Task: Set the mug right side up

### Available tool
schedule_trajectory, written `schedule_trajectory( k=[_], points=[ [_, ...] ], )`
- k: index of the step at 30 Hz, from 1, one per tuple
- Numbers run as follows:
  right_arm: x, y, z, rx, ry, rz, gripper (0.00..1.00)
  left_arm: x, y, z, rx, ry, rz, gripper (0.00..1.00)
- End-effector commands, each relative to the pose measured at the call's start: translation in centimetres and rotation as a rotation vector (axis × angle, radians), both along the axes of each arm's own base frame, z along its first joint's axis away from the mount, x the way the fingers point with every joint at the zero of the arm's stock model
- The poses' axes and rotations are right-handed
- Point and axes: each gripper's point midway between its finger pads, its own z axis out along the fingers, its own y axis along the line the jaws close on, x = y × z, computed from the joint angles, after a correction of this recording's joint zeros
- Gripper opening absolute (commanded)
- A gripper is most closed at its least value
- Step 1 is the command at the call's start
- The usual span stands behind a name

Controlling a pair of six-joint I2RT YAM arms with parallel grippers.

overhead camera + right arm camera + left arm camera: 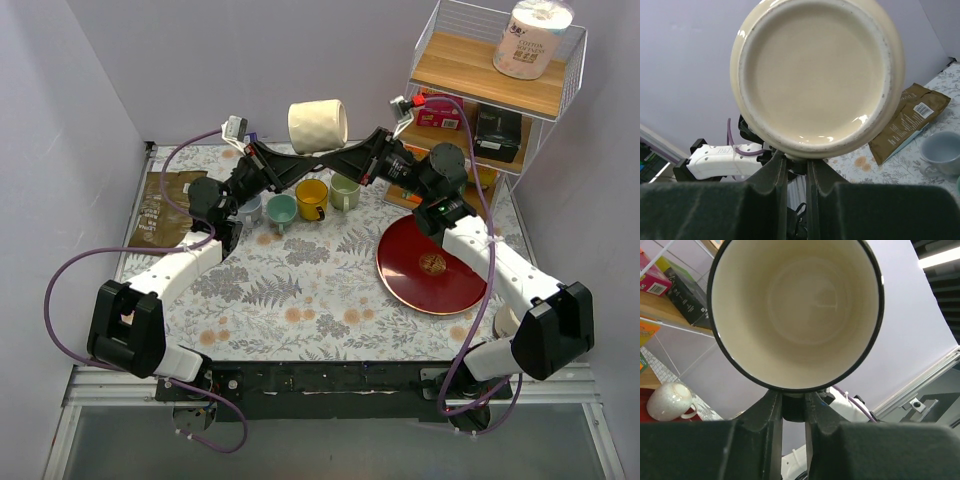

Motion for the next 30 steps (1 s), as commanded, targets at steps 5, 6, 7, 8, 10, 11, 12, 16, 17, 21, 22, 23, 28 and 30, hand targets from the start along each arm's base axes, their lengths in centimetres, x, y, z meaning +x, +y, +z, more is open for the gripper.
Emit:
schedule_trajectory(
  k=[5,6,7,8,10,11,12,16,17,21,22,23,28,30],
  points=[
    [-1.3,0.1,-1.9,-0.063,-0.008,0.019,0.01,-1.5,0.8,3.8,-0.05,-0.016,-0.007,0.0],
    [-1.2,0.2,-2.4,-0.078,0.005,0.016,0.01,-1.4,0.7,3.7,-0.044,-0.015,-0.003,0.0],
    [-1.0,0.2,-2.8,-0.093,0.004,0.008,0.05,-1.5,0.8,3.9,-0.04,-0.017,0.004,0.0],
    [-0.7,0.2,-3.8,-0.122,0.042,0.002,0.09,-1.1,0.7,3.4,-0.025,0.007,0.015,0.0],
    [-0.4,0.3,-4.9,-0.152,0.063,-0.011,0.18,-0.8,0.7,3.4,-0.004,-0.001,0.039,0.0],
    [-0.3,0.3,-5.8,-0.177,0.099,-0.013,0.24,-0.6,0.7,3.0,0.012,0.02,0.049,0.0],
    [-0.1,0.3,-6.2,-0.192,0.118,-0.012,0.32,-0.3,0.7,2.9,0.024,0.016,0.07,0.0],
    [0.2,1.0,-9.2,-0.27,0.228,0.03,0.51,0.8,0.9,2.0,0.08,0.053,0.138,0.0],
    [0.2,0.9,-10.2,-0.286,0.263,0.029,0.52,1.2,1.0,1.3,0.107,0.09,0.156,0.0],
    [0.5,0.6,-12.8,-0.338,0.357,0.006,0.57,2.1,1.8,0.5,0.174,0.131,0.251,0.0],
    [0.7,0.6,-13.3,-0.351,0.369,0.002,0.57,2.9,2.2,-0.6,0.208,0.181,0.294,0.0],
    [0.5,0.4,-14.2,-0.373,0.398,0.003,0.57,3.4,2.5,-1.1,0.245,0.18,0.332,0.0],
    [0.8,-0.6,-16.6,-0.455,0.462,-0.044,0.58,5.6,5.8,-4.8,0.49,0.292,0.568,0.0],
    [0.9,-1.1,-17.7,-0.495,0.491,-0.063,0.57,6.6,8.5,-6.3,0.581,0.321,0.727,0.0]
  ],
)
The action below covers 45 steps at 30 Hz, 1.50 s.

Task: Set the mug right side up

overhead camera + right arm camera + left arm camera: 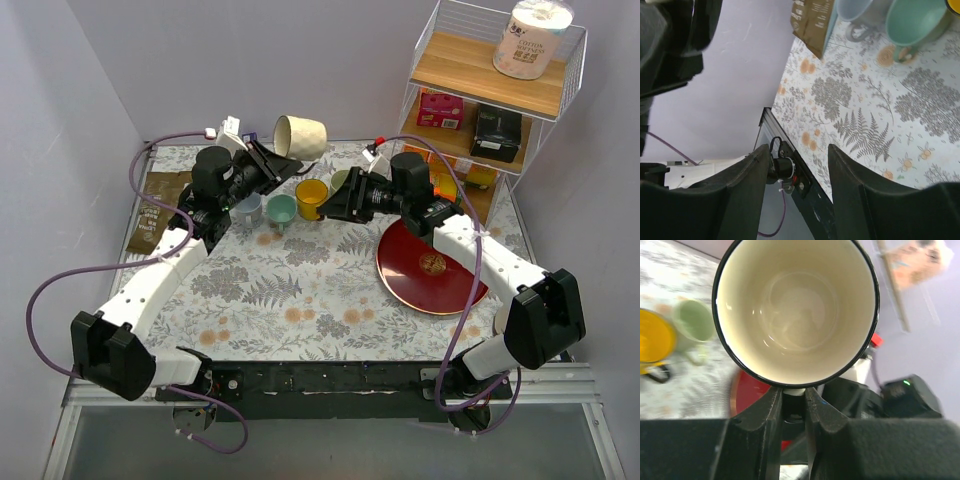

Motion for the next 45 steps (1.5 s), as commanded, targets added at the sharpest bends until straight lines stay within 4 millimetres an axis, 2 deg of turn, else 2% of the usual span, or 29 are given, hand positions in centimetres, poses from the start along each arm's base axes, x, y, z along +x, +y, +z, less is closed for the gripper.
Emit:
schedule_trajectory(
  k=[1,2,3,4,6,7,13,17,21,26,32,40,45],
  points=[
    [0.4,-1.4,-1.4,-0.098,0.014,-0.04,0.58,0.6,7.0,-1.2,0.304,0.008,0.327,0.0],
    [0.3,-1.8,-2.1,-0.127,0.039,-0.044,0.58,0.4,8.2,-1.2,0.341,-0.003,0.375,0.0],
    [0.5,-2.0,-2.4,-0.144,0.046,-0.049,0.58,0.6,10.0,-2.3,0.424,-0.013,0.448,0.0],
    [0.8,-2.1,-2.3,-0.157,0.033,-0.057,0.58,0.5,11.3,-4.6,0.484,0.021,0.495,0.0],
    [0.9,-2.5,-3.0,-0.185,0.054,-0.068,0.58,0.1,14.5,-6.0,0.581,0.034,0.625,0.0],
    [1.0,-2.6,-3.1,-0.194,0.054,-0.07,0.57,-0.2,15.5,-7.7,0.649,0.061,0.647,0.0],
    [1.3,-2.9,-3.5,-0.215,0.067,-0.072,0.56,-1.0,19.8,-9.6,0.783,0.13,0.836,0.0],
    [1.4,-3.0,-3.6,-0.212,0.076,-0.072,0.55,-0.9,21.4,-12.7,0.82,0.23,0.872,0.0],
    [1.5,-3.2,-3.3,-0.213,0.058,-0.075,0.51,-0.3,22.6,-17.4,0.851,0.356,0.837,0.0],
    [1.7,-3.7,-3.2,-0.216,0.051,-0.093,0.51,1.1,22.5,-20.5,0.868,0.356,0.786,0.0],
    [1.8,-3.9,-2.7,-0.21,0.054,-0.097,0.51,2.0,22.4,-21.9,0.899,0.319,0.739,0.0],
    [1.8,-3.9,-3.1,-0.207,0.078,-0.093,0.51,2.2,22.7,-24.6,0.937,0.382,0.712,0.0],
    [2.1,-4.6,-3.5,-0.236,0.079,-0.138,0.5,2.1,22.7,-26.0,0.951,0.429,0.693,0.0]
  ],
)
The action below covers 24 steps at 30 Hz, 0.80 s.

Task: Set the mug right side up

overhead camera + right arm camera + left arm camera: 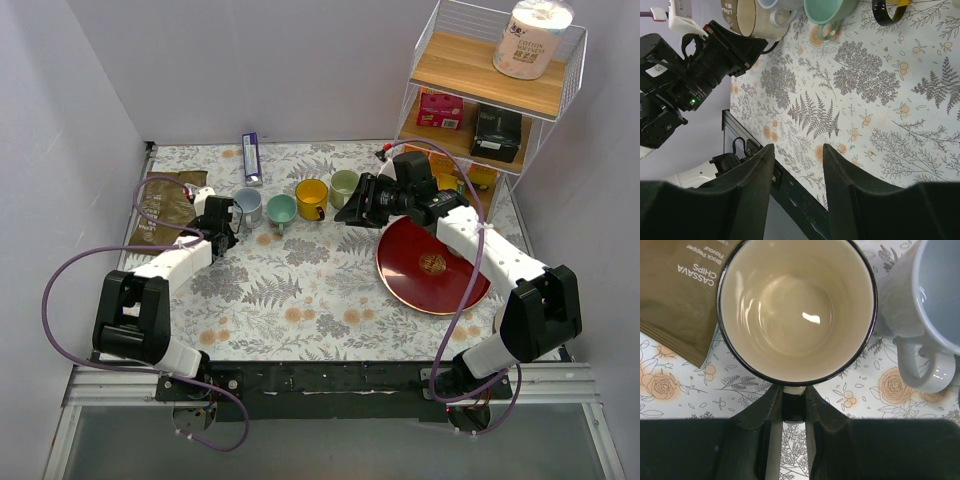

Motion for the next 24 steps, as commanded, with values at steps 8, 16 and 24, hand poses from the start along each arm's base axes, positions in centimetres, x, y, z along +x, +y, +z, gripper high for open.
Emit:
schedule_trajectory(
  k=[8,16,24],
  points=[
    [0.9,-1.6,1.1,-0.043,-0.025,-0.066,0.61,1.1,-0.2,0.8,-0.026,-0.076,-0.019,0.02],
    [1.6,-4.1,0.8,-0.168,-0.088,-0.131,0.77,0.7,-0.2,0.4,-0.029,-0.068,-0.015,0.27],
    [3.8,-9.4,1.2,-0.411,-0.206,-0.269,0.86,1.0,-0.6,2.3,-0.069,-0.108,-0.008,0.57]
  ],
)
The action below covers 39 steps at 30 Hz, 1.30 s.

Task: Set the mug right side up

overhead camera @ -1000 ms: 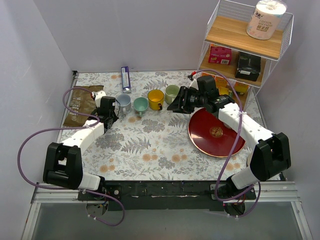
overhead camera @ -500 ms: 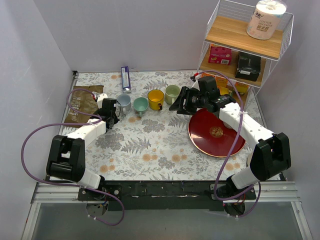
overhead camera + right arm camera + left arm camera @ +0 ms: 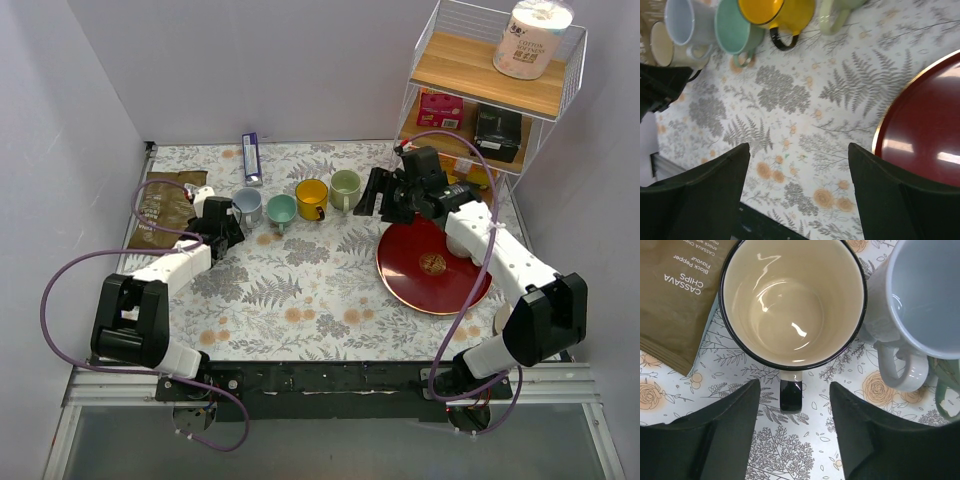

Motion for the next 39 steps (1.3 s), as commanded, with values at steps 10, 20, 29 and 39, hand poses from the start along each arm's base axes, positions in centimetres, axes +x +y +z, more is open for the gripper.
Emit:
schedule_trajectory(
  k=[10,20,29,39],
  points=[
    [4.9,-18.9,4.2,-0.594,-0.238,-0.364,0.93,-0.5,0.2,5.8,-0.07,-0.089,0.066,0.98],
    [3.5,-27.6,2.8,-0.777,-0.316,-0.363,0.93,-3.0,-0.4,9.6,-0.163,-0.12,0.07,0.98],
    [1.2,-27.5,-3.3,-0.763,-0.225,-0.175,0.92,-3.5,-0.9,12.6,-0.205,-0.175,0.046,0.98],
    [1.1,-26.1,-8.6,-0.696,-0.161,-0.007,0.9,-3.0,-1.6,12.9,-0.212,-0.179,-0.003,0.98]
  ],
)
